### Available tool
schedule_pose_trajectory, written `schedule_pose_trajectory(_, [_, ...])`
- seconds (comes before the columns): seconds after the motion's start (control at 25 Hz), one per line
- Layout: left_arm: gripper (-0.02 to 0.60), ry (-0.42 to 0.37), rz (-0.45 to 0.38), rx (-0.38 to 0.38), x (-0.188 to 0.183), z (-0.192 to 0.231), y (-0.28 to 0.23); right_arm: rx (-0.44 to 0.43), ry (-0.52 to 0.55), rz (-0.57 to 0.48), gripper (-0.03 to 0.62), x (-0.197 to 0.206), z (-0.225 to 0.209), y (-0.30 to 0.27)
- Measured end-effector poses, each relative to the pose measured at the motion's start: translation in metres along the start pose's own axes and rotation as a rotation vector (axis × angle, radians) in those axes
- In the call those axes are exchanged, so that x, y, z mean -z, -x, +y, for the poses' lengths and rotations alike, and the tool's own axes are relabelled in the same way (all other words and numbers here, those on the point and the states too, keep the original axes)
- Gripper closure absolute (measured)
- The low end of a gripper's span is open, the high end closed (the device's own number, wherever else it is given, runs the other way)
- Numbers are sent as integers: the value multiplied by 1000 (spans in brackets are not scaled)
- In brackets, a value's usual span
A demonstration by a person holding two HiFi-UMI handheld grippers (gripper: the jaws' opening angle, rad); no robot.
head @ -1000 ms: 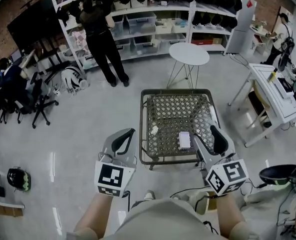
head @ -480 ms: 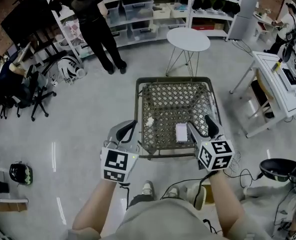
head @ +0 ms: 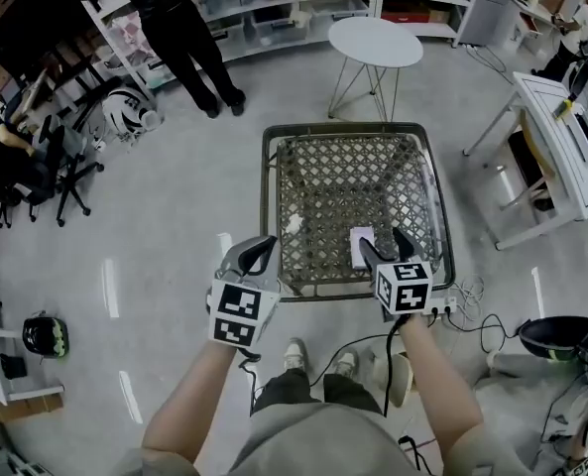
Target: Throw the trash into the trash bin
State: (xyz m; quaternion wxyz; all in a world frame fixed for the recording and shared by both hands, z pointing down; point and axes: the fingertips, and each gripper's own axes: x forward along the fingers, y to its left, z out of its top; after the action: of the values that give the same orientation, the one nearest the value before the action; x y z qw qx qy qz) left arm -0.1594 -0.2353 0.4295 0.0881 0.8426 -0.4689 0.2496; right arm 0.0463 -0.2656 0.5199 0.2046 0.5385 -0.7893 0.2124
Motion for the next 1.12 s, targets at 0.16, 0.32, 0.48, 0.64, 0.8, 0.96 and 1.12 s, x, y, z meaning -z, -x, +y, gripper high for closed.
schedule_pose_trajectory(0.16, [578, 38, 63, 29, 32, -1, -20, 4, -25, 82, 273, 43, -3, -31])
schedule_pose_trajectory(0.32, [578, 80, 125, 51, 62, -4, -40, 13, -54, 157, 263, 81, -11, -60])
schedule_pose_trajectory(0.48, [578, 114, 191, 79, 93, -11, -53, 25, -96, 236, 234, 120, -17, -84])
schedule_pose_trajectory(0.64, [578, 131, 232, 101, 118, -17, -60, 42, -109, 308, 217, 153, -19, -101])
schedule_pose_trajectory(0.8, [578, 135, 263, 122, 136, -22, -65, 80, -123, 342, 218, 176, -27, -113])
schedule_pose_trajectory(0.96, [578, 127, 279, 133, 147, -25, -67, 81, -126, 370, 218, 191, -28, -121])
schedule_pose_trajectory(1.12, [578, 131, 286, 134, 154, -25, -66, 106, -110, 403, 263, 202, -31, -122])
